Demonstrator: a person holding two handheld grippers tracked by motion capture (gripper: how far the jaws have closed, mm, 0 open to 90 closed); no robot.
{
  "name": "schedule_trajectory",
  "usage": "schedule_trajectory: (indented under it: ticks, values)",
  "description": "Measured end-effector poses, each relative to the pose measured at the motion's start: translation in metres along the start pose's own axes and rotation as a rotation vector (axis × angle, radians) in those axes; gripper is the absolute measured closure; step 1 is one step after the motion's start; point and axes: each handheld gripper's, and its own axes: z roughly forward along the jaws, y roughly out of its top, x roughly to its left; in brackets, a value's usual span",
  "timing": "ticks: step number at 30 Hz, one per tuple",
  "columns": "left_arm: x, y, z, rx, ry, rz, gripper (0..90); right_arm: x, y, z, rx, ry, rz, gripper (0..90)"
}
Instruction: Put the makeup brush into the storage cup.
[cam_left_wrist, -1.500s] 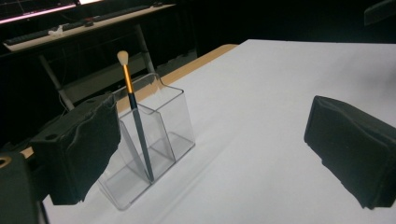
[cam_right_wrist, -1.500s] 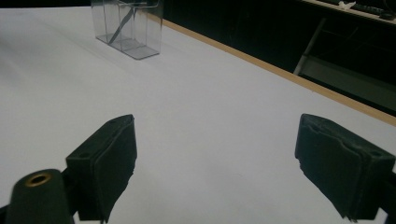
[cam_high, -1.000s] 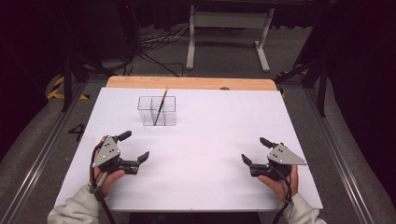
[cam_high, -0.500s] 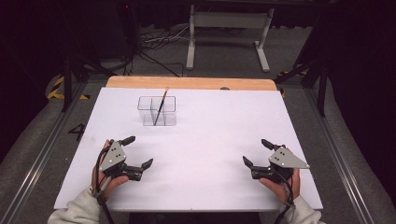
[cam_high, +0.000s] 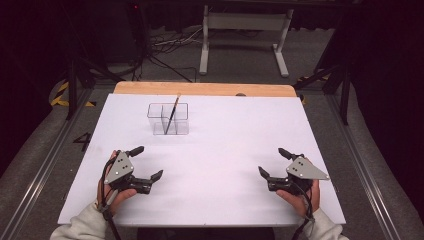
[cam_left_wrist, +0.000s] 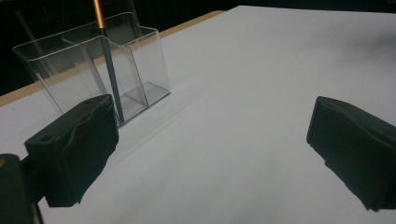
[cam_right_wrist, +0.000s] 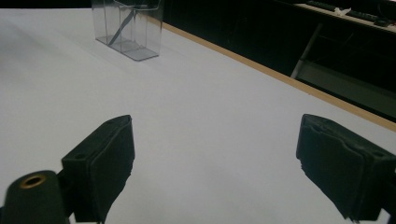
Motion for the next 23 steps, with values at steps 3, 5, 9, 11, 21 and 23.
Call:
schedule_trajectory:
  ticks: [3, 5, 9, 11, 21, 23]
  values:
    - [-0.0003, 0.0006, 0.0014, 0.004, 0.001, 0.003, 3.0, -0.0003, -0.0003, -0.0017, -0.005, -0.004, -0.001, 12.1]
    - [-0.0003, 0.0012, 0.0017, 0.001, -0.003, 0.003, 3.0, -0.0011, -0.0007, -0.0025, -0.007, -0.006, 0.001, 12.1]
    - [0.0, 0.0021, 0.0024, 0.006, 0.0, 0.009, 3.3, -0.0019, -0.0015, -0.0034, -0.006, -0.008, 0.008, 12.0]
    - [0.0004, 0.0019, 0.0024, 0.002, 0.001, 0.005, 3.4, -0.002, -0.0015, -0.0035, -0.006, -0.009, 0.007, 12.0]
    - [-0.0004, 0.0017, 0.0031, 0.011, -0.002, 0.003, 3.8, -0.0007, -0.0015, -0.0028, -0.004, -0.007, 0.005, 12.0]
    - [0.0007, 0.0015, 0.0036, 0.009, 0.003, 0.002, 3.8, -0.0007, -0.002, -0.0023, -0.001, -0.004, 0.009, 12.0]
